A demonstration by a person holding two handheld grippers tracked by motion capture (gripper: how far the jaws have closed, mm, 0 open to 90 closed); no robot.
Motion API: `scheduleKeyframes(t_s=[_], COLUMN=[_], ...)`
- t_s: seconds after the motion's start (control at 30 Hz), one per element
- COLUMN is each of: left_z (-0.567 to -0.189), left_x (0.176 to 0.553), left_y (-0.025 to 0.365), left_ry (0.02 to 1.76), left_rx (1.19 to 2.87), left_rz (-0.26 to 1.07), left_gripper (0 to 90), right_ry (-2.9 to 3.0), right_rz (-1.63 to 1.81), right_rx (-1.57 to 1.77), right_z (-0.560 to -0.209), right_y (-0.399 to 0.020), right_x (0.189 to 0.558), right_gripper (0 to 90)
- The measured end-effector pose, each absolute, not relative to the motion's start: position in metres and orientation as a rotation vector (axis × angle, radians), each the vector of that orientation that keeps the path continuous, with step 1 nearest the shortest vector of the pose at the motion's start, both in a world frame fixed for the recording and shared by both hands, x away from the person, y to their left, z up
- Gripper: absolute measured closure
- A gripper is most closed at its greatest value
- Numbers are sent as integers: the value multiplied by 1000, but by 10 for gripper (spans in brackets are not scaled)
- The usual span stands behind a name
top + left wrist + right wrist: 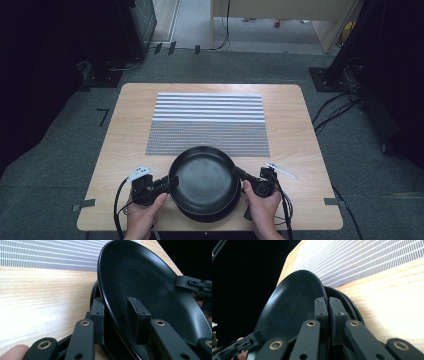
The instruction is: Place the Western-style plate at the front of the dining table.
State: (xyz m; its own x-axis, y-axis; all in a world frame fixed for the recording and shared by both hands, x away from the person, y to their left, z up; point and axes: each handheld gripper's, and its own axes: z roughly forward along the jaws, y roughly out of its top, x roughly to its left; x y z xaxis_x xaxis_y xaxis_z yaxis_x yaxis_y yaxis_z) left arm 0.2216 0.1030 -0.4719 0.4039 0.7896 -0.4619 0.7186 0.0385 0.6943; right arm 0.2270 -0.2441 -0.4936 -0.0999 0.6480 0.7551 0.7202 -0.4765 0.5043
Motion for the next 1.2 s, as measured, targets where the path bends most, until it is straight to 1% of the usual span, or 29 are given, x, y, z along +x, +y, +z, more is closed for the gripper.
scheduleKeyframes(t_s=[0.53,1.2], left_z=[-458,-445], left_x=[258,315], left_y=[96,94], left_ry=[1329,1333], left_rx=[1674,1656], left_rz=[97,106], left_gripper=[691,696], right_ry=[-1588,-1592], right_rz=[-1670,-1664], right_rx=[-2055,-2068], right_z=[-477,-461], right_y=[-250,-251], right_x=[259,313], right_gripper=[861,861])
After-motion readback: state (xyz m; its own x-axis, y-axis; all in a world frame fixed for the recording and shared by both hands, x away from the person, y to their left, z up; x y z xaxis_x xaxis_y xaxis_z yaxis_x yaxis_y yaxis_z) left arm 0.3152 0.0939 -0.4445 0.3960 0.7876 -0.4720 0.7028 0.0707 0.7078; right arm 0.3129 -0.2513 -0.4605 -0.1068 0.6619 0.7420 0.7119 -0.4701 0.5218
